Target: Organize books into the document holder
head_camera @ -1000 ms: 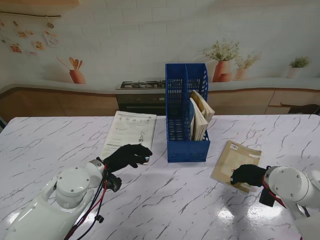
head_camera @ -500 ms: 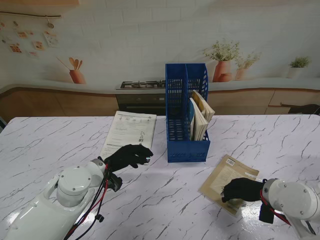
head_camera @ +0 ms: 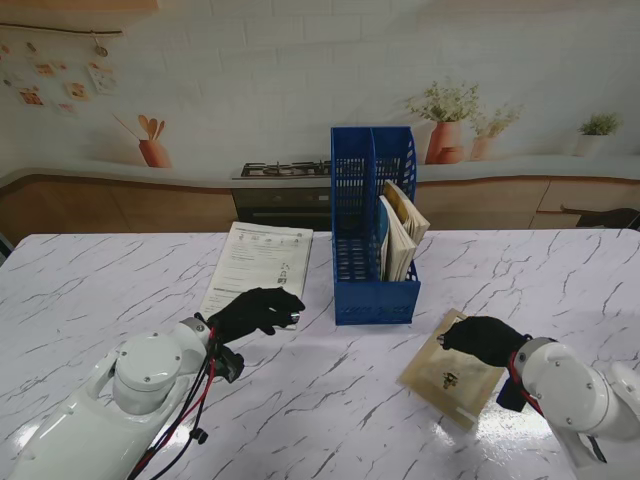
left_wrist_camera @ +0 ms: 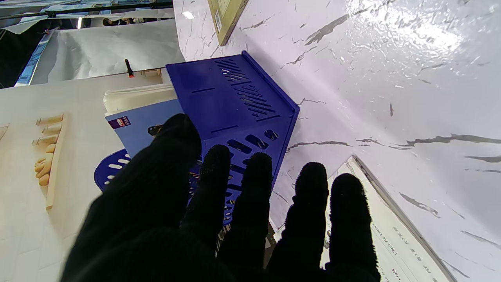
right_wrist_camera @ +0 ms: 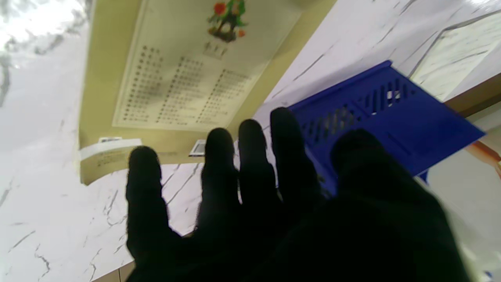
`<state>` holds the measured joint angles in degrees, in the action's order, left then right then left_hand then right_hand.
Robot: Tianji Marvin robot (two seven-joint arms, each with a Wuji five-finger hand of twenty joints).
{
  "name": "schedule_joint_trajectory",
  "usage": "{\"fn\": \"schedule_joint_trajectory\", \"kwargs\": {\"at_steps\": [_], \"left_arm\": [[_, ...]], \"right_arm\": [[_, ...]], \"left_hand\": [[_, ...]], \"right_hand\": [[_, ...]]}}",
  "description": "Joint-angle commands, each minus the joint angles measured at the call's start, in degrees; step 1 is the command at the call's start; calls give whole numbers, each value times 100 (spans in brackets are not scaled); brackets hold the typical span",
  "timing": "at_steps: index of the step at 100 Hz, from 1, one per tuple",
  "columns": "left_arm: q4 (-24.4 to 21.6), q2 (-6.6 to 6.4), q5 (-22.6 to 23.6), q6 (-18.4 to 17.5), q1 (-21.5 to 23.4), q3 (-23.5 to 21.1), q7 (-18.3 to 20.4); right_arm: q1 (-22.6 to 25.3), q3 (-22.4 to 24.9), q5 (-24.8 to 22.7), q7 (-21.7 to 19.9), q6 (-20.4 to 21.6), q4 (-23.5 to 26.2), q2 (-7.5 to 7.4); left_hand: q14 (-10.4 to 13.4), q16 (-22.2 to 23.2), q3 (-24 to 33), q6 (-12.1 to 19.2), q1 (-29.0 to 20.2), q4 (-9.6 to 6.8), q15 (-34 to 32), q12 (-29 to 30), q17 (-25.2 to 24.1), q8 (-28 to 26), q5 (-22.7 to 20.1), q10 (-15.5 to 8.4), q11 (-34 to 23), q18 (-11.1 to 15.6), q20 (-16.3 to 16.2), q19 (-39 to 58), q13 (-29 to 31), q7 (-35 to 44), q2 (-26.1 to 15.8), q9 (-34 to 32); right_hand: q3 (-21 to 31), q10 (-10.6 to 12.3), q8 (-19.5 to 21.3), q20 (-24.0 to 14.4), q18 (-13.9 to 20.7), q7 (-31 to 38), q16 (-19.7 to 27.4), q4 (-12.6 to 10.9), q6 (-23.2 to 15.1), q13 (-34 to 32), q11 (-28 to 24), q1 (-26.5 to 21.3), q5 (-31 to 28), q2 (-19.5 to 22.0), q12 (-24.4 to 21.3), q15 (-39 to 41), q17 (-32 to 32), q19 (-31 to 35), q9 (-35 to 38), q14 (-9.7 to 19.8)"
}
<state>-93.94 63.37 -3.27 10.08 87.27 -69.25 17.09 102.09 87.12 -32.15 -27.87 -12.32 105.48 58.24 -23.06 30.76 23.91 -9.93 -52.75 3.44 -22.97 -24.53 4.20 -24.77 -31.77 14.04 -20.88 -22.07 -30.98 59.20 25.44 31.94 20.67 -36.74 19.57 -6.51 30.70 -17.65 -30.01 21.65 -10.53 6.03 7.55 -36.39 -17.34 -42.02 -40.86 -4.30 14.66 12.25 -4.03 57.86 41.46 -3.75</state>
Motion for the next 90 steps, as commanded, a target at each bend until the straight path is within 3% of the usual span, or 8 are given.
{"fn": "schedule_joint_trajectory", "kwargs": {"at_steps": [1, 23, 30, 32, 73, 90], "left_arm": [[45, 40, -53, -158, -13, 15, 53], [56, 43, -73, -119, -25, 32, 57], [60, 42, -80, -123, -31, 38, 67], [61, 42, -81, -126, -32, 40, 68], [47, 57, -108, -125, 15, 13, 7], [28, 63, -130, -115, 61, -12, -17]], "right_arm": [[-190, -124, -23, 138, 99, -390, 61], [-572, -471, 59, -130, 135, -945, -5], [-636, -568, 158, -292, 137, -1019, -36], [-646, -592, 189, -341, 144, -1029, -46], [-444, -876, 631, -751, 690, -787, -138], [-408, -1067, 769, -699, 1038, -687, -140]], "left_hand": [[173, -15, -162, -15, -80, -92, -51, -27, -13, -90, 42, -63, -10, 128, 4, 18, 33, 38, -167, 96], [165, -8, -188, -19, -86, -92, -67, -30, 1, -87, 43, -59, -15, 121, -12, 50, 52, 35, -187, 88], [166, -5, -198, -21, -91, -92, -72, -31, 3, -87, 39, -50, -17, 123, -17, 59, 51, 37, -192, 84], [162, -3, -201, -20, -105, -90, -76, -31, 5, -90, 28, -45, -18, 120, -19, 63, 55, 43, -183, 81], [155, 10, -271, -43, -183, -73, -117, -31, 21, -99, -20, -10, -29, 111, -50, 115, 75, 81, -194, 71], [150, 10, -298, -49, -204, -70, -124, -29, 23, -93, -29, -1, -29, 114, -59, 129, 71, 87, -197, 70]], "right_hand": [[-18, -7, 153, 48, 2981, -118, 64, -335, -28, 60, -49, 0, 92, 58, -84, -132, 104, -21, -158, 206], [269, -15, 150, 111, 3103, -254, 126, -320, 47, 177, -108, 8, 140, 205, -192, -242, 235, -128, -326, 234], [248, 23, 112, 127, 3198, -249, 122, -212, 51, 180, -144, -134, 143, 394, -198, -230, 273, -145, -315, 281], [-4, 31, 40, 131, 3229, -227, 112, -159, 57, 205, -181, -340, 152, 513, -197, -213, 304, -135, -341, 291], [-199, 43, -20, 136, 3283, -185, 84, -178, 102, 155, -235, -520, 85, 673, -182, -157, 301, -130, -276, 307], [-234, 51, -36, 135, 3273, -160, 81, -184, 80, 131, -249, -552, 62, 641, -177, -151, 277, -124, -243, 308]]}}
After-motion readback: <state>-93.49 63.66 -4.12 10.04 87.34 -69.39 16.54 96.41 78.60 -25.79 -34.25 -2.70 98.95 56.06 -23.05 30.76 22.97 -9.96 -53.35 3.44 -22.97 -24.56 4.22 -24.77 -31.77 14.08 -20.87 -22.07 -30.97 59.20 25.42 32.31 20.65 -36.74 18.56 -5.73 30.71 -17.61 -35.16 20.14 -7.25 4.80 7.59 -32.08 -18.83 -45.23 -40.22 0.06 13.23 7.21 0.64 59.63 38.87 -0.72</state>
